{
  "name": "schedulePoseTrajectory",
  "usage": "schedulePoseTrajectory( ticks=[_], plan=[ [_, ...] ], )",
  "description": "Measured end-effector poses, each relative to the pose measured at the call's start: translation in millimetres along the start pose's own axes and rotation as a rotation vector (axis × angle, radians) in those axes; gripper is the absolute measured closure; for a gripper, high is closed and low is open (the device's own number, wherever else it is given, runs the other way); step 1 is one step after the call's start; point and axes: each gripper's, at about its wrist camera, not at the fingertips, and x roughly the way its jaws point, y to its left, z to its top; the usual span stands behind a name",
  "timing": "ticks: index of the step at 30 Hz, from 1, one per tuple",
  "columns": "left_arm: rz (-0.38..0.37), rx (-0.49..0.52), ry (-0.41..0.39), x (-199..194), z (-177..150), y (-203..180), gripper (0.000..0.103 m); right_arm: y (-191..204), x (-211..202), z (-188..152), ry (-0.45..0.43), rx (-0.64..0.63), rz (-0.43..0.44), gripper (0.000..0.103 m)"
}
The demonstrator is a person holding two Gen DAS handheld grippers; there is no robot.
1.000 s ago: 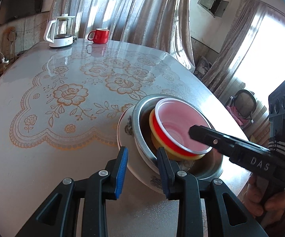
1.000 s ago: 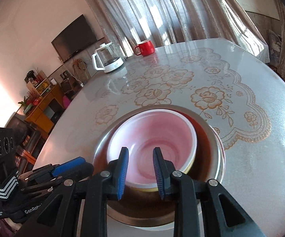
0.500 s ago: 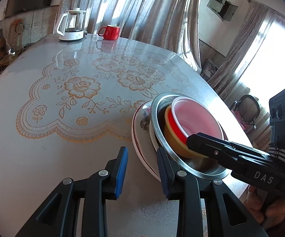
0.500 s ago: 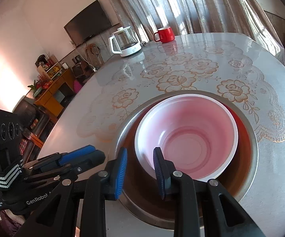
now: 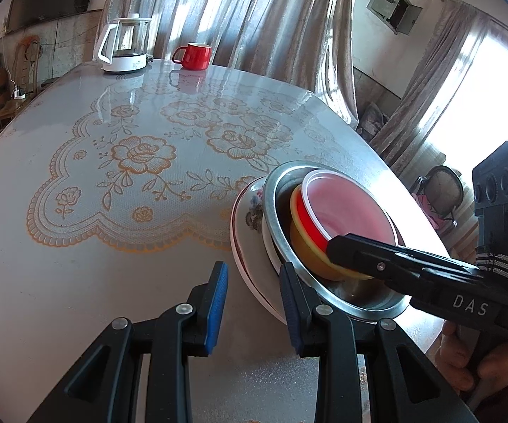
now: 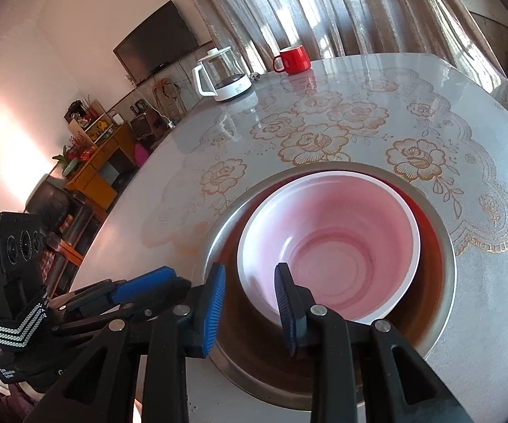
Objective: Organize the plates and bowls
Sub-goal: 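Open both grippers and withdraw from the steel bowl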
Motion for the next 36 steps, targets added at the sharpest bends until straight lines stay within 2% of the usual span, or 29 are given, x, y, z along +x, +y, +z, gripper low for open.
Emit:
schedulePoseTrajectory(
  ticks=[11,16,22,30,36],
  plan=[
    [-0.002,-0.002,0.001,0,0,1,0.072,-6,3,5,0.059,0.052,0.140,0.072],
    [-0.002,-0.001,0.002,0,0,1,0.072,-5,4,4,0.070,0.048,0.152,0.072],
    [0.006,0.001,0.001,0,0,1,0.072,0,4,3,0.071,0.034,0.136,0.072],
    [0.031,0.002,-0.006,-2,-4,2,0.072,5,4,-1,0.054,-0.006,0.063,0.071],
    [0.067,0.000,-0.018,-6,-6,3,0.071,6,-2,-4,0.006,-0.020,-0.007,0.071]
  ],
)
